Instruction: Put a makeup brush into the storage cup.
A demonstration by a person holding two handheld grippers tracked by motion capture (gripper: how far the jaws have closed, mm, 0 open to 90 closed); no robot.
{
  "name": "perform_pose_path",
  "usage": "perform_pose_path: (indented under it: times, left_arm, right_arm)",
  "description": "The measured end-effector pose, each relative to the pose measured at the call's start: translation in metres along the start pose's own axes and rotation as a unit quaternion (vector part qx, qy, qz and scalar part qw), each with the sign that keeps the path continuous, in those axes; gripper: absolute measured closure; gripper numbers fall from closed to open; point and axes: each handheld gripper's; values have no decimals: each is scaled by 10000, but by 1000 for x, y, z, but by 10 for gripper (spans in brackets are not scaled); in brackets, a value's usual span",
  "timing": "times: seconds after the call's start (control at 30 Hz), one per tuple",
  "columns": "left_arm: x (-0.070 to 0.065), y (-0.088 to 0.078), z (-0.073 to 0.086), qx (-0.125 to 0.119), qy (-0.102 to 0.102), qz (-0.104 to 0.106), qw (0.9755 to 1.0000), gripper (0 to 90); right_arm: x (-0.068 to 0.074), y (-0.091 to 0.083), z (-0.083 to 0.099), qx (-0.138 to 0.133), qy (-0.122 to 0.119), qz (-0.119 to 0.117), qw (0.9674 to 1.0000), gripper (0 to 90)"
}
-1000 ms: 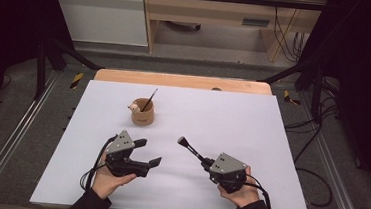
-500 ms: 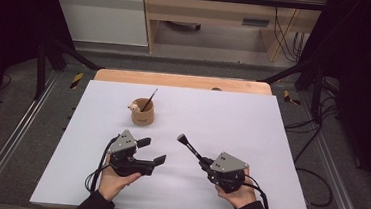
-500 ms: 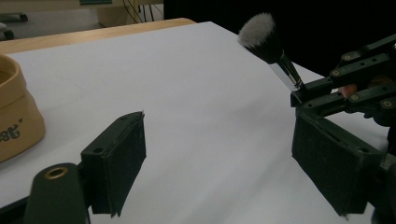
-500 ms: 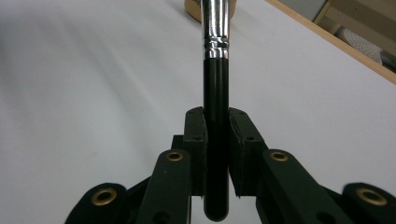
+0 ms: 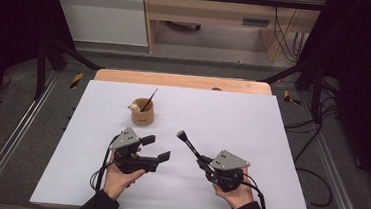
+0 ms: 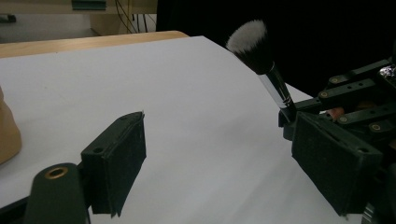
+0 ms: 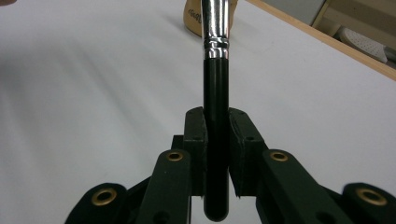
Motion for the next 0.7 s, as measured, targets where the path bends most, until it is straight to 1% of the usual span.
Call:
perform_pose_path:
  times: [0.17,0.3,0.37,0.7]
  left_arm:
    - [-3,2,-3,-65,-27,36,10000,172]
    - [-5,4,-5,-102,-77,99,9999,172]
    - [-6,6,-6,-127,-136,153,9997,172]
    - [-11,12,-7,-163,-220,225,9994,176]
  right_arm:
    - [1,0,-4,-143,149,-7,9998,792]
    - [3,2,-7,-197,182,-19,9996,792]
    - [4,3,-9,-217,199,-32,9996,792]
    - [9,9,-13,-283,248,-51,9993,792]
Point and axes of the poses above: each handheld gripper's, and its own axes: y roughly forward along the jaws, z roughly out of its underside, x roughly to its left, and after that the axes turned 6 degrees about -z, right-handed
